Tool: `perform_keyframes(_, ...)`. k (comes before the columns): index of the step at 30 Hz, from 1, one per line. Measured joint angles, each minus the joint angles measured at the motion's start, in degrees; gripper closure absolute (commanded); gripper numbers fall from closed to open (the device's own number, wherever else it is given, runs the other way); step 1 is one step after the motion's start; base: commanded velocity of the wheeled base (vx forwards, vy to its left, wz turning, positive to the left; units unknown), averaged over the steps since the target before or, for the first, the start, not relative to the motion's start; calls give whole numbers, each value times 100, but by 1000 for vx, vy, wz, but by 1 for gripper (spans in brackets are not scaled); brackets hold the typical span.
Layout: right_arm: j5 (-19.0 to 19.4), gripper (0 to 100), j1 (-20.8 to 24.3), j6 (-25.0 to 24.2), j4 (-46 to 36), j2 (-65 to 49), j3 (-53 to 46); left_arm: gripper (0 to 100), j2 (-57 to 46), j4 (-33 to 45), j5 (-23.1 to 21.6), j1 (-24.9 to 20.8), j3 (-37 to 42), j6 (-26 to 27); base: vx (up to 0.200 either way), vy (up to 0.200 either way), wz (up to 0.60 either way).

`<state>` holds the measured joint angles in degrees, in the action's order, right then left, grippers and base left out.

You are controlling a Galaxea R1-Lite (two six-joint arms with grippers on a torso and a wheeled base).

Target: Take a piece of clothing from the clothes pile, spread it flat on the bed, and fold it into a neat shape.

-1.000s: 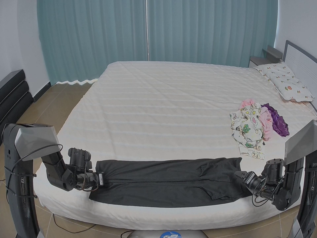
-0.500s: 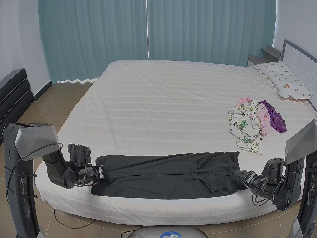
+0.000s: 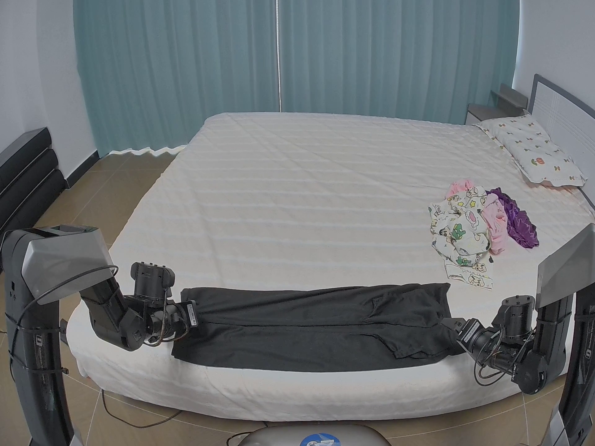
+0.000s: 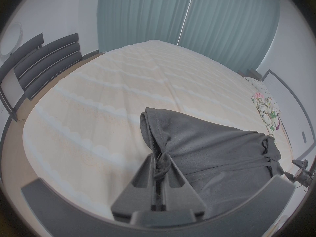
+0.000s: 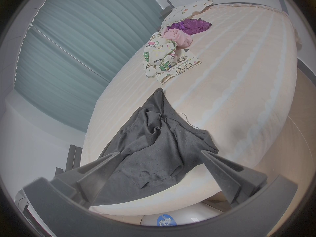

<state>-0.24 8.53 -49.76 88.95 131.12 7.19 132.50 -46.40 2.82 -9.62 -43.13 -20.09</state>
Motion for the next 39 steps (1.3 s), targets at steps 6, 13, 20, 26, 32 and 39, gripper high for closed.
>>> perform_keyframes(6, -2, 0, -10, 1, 2, -9, 5, 100, -286, 404, 112, -258, -28, -121, 0, -200, 0)
perform_keyframes(13, -9, 0, -20, 1, 2, -13, 9, 100, -546, 657, 352, -783, -140, -323, 0, -200, 0)
perform_keyframes(20, -11, 0, -20, 1, 2, -15, 5, 100, -631, 1156, 561, -1172, -394, -347, 0, -200, 0)
perform_keyframes(26, -11, 0, -20, 1, 2, -15, 9, 100, -658, 1584, 580, -1391, -697, -464, 0, -200, 0)
perform_keyframes(32, -9, 0, -20, 1, 2, -15, 16, 100, -653, 2199, 580, -1635, -1172, -700, 0, -200, 0)
perform_keyframes(39, -11, 0, -16, 1, 5, -15, 20, 100, -605, 2760, 578, -1902, -1830, -755, 0, -200, 0)
